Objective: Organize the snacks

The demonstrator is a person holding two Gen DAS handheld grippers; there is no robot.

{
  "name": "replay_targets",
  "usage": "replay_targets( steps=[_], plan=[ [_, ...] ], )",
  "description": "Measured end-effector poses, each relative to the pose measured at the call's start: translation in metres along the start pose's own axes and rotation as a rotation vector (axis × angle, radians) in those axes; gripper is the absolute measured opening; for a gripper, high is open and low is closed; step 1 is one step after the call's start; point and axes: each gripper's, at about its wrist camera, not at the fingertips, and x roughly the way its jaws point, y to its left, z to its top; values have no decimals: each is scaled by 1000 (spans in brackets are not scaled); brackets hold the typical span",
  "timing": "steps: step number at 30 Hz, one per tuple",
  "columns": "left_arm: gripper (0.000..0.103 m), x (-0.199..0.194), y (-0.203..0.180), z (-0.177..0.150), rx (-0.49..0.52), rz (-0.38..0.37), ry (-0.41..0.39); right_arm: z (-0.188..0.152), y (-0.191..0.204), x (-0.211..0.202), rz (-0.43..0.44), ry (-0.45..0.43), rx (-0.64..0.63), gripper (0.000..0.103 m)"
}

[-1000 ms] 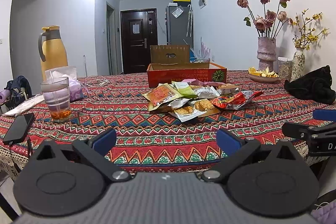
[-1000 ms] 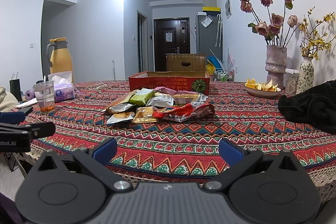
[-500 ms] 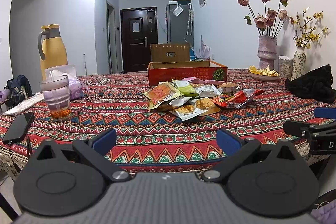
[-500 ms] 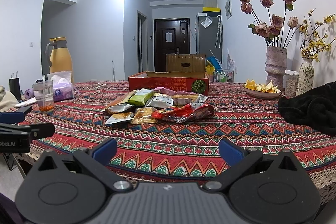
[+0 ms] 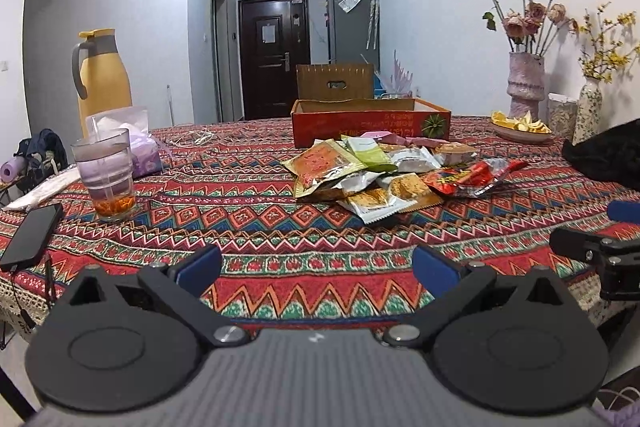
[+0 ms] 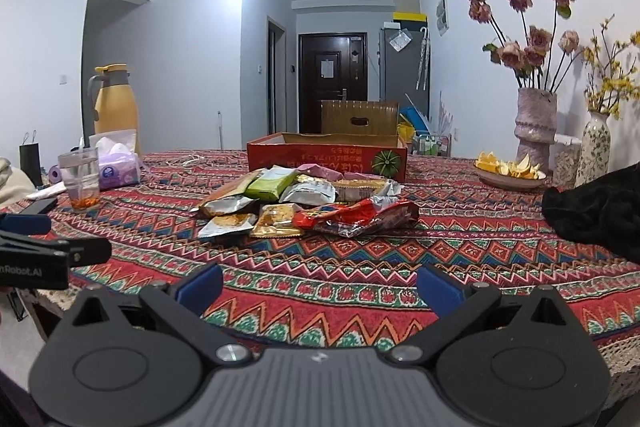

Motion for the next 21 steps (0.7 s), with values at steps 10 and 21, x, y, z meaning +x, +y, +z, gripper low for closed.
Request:
replay_targets(
  steps=[10, 21],
  plan=[
    [103, 54, 3, 16, -13, -6, 58, 6, -8, 45, -7, 37, 5, 103],
    [70, 119, -4, 44, 46, -104, 86, 26, -11, 96, 7, -23, -25, 103]
  ],
)
